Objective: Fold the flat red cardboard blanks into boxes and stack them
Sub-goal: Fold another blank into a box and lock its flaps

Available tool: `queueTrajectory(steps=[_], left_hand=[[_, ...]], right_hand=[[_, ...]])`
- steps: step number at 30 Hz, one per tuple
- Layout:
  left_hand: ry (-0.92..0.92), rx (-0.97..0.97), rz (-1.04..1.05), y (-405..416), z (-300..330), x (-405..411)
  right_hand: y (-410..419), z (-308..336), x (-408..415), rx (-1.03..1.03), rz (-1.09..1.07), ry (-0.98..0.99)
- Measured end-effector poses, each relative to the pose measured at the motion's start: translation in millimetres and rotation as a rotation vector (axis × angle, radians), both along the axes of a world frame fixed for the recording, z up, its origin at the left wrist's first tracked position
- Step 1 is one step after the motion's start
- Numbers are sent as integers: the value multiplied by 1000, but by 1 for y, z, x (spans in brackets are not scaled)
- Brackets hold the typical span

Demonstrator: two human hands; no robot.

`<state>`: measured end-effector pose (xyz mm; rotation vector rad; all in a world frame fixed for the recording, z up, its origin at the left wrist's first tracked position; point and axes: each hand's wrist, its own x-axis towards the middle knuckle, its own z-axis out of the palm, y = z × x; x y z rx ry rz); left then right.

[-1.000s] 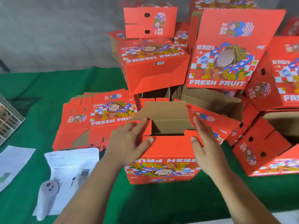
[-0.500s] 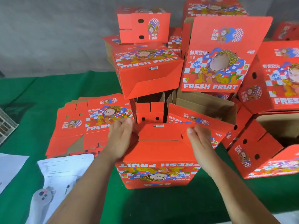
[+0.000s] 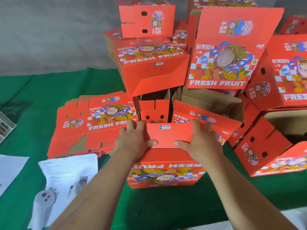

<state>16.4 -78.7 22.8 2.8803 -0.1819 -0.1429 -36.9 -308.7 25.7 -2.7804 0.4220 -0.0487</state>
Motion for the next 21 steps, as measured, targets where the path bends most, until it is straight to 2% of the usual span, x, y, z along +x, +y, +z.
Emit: queueTrajectory(steps=[1,3,5,6,10,13,17,21], left_hand=[[-16,-101,-24,5,-1,1],[4,-469,20,15,-1,2],[131,-878,190,23,-1,0],[216,-1008,268,26,-1,-3],[354,-1130,440,33,2,-13],[302,-1229,491,34,13,-19],[272,-1393,447,41,6,-36],[114,-1552,418,46,-7,-57]], right_hand=[[-2,0,1,51,8,-8],[-7,1,1,290,-23,-23],[-10,7,0,607,-99,-36],[-11,10,0,722,-117,-48],[-13,15,-10,842,-163,-33],[-10,19,-21,956,-202,-96],[-19,23,-26,1360,-363,-118],[-24,15,-41,1492,-300,231]])
